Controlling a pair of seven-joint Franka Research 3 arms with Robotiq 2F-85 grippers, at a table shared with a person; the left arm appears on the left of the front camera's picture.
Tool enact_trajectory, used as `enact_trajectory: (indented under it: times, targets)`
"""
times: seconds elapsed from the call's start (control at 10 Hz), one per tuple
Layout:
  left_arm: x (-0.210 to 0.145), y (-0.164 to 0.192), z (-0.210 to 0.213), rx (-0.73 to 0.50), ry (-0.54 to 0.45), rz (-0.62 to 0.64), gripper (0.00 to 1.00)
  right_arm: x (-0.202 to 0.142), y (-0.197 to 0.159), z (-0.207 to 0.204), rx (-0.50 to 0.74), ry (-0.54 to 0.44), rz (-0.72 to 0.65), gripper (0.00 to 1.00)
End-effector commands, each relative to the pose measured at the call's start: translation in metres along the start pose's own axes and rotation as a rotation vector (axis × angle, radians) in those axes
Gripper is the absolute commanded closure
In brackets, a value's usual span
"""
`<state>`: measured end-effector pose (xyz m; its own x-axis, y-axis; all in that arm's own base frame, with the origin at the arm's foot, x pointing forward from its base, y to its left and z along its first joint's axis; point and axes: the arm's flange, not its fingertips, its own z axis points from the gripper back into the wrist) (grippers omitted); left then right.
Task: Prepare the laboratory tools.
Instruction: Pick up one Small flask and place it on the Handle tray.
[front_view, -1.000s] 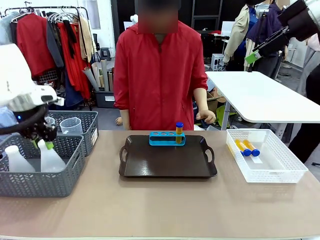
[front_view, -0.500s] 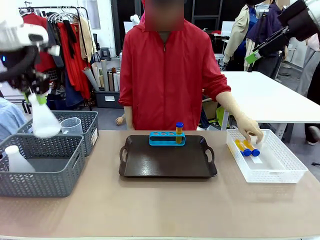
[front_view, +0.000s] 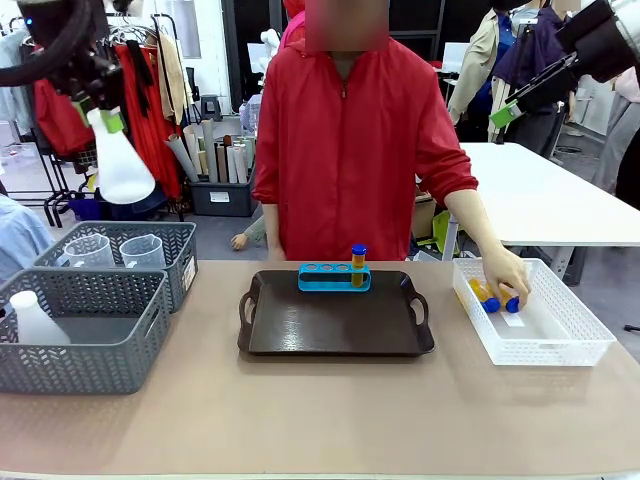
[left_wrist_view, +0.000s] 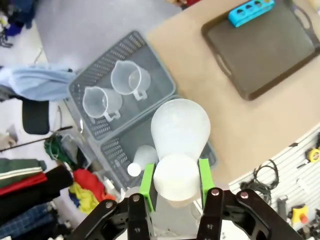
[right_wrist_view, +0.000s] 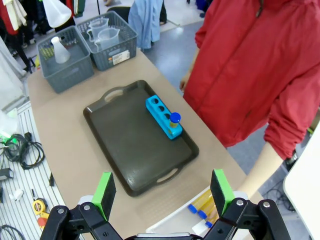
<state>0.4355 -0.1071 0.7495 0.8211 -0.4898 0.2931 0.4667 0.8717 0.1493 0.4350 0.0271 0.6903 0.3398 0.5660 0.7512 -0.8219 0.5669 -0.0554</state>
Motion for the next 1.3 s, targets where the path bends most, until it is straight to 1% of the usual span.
enact_trajectory:
  times: [0.0, 0.1, 0.8, 0.9, 1.0, 1.1, 1.2]
  targets:
    - [0.003, 0.0, 0.005, -0.034, -0.001, -0.117, 1.0, 0.001, 0.001, 0.001, 0.0, -0.006, 0.004, 0.0]
    - [0.0, 0.0, 0.0, 0.0, 0.0, 0.0, 1.0, 0.001, 0.001, 0.001, 0.0, -0.006, 0.004, 0.0]
    - [0.004, 0.002, 0.0, -0.003, 0.003, -0.015, 1.0, 0.001, 0.001, 0.001, 0.0, -0.006, 0.004, 0.0]
    - [0.002, -0.012, -0.004, -0.027, 0.013, -0.063, 1.0, 0.001, 0.001, 0.001, 0.0, -0.006, 0.004, 0.0]
    - [0.013, -0.029, -0.003, -0.033, -0.004, -0.119, 1.0, 0.001, 0.001, 0.001, 0.0, -0.006, 0.004, 0.0]
    - [0.029, -0.047, -0.001, -0.043, -0.025, -0.154, 1.0, 0.001, 0.001, 0.001, 0.0, -0.006, 0.004, 0.0]
    - [0.047, -0.064, -0.004, -0.031, -0.029, -0.157, 1.0, 0.001, 0.001, 0.001, 0.0, -0.006, 0.004, 0.0]
